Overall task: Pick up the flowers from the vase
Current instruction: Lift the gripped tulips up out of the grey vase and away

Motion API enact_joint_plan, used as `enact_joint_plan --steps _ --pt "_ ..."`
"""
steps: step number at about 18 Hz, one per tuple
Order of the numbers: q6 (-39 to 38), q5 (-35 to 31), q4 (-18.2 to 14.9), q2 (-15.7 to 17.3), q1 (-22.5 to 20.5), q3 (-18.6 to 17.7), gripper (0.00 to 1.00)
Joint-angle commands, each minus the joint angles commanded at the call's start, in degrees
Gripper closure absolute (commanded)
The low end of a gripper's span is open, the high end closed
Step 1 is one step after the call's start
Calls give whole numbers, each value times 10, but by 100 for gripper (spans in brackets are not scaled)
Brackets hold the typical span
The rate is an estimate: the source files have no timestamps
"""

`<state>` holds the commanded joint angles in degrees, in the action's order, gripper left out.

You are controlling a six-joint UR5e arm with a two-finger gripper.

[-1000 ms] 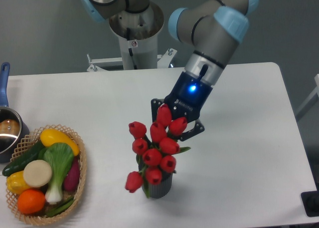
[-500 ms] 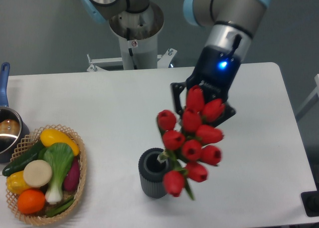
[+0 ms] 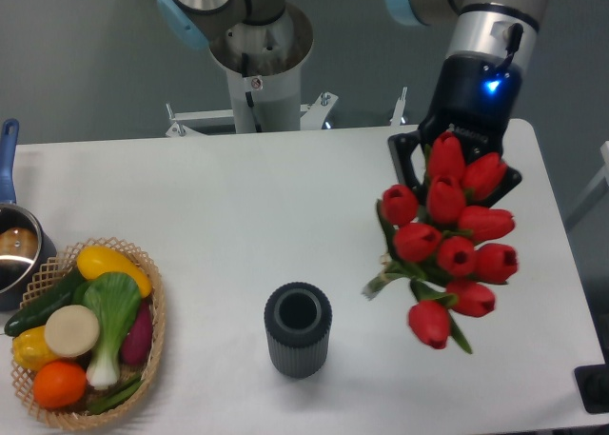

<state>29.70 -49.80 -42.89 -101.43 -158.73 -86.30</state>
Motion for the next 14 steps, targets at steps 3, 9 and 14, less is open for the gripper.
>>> enact_joint_plan --steps 3,9,14 --pt "73 -94 -16 9 3 -36 100" --pt "168 -222 -48 1 16 -56 100" --pt "258 -331 -150 -2 37 -61 100"
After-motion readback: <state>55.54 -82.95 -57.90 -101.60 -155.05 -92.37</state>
